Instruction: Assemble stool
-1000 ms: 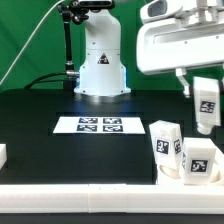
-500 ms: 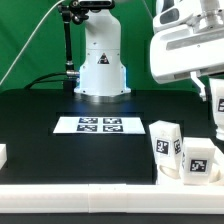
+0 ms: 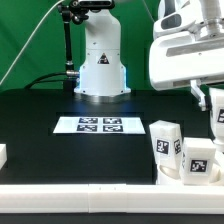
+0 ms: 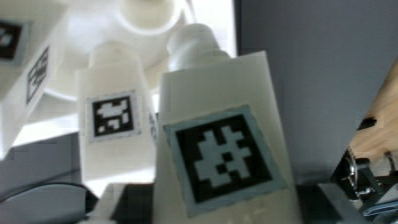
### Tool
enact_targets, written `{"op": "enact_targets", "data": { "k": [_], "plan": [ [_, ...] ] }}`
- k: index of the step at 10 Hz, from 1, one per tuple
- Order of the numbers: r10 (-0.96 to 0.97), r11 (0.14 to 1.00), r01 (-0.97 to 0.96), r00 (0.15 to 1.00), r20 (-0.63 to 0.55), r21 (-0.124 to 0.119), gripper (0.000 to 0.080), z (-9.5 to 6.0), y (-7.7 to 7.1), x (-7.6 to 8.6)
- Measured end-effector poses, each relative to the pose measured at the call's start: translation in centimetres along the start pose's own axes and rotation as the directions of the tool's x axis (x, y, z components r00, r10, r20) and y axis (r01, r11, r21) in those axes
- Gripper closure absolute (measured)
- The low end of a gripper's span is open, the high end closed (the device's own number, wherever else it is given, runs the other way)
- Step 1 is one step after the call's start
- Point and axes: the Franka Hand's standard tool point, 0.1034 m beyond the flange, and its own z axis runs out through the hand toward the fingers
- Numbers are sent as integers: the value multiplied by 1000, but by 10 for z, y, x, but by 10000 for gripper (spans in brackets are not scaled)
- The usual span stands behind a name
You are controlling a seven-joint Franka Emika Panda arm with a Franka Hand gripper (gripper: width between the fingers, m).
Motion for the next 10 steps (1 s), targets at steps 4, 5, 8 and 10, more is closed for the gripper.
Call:
{"op": "enact_targets", "data": {
  "k": [4,5,8,10],
  "plan": [
    [-48,999,48,999,-4,-12,473,4,11,4],
    [-49,999,48,999,-4,-20,473,9,17,6],
    [-56,998,57,998,5,-25,473,13,19,0],
    [-55,998,55,998,11,-25,473,15,16,-5]
  ]
}}
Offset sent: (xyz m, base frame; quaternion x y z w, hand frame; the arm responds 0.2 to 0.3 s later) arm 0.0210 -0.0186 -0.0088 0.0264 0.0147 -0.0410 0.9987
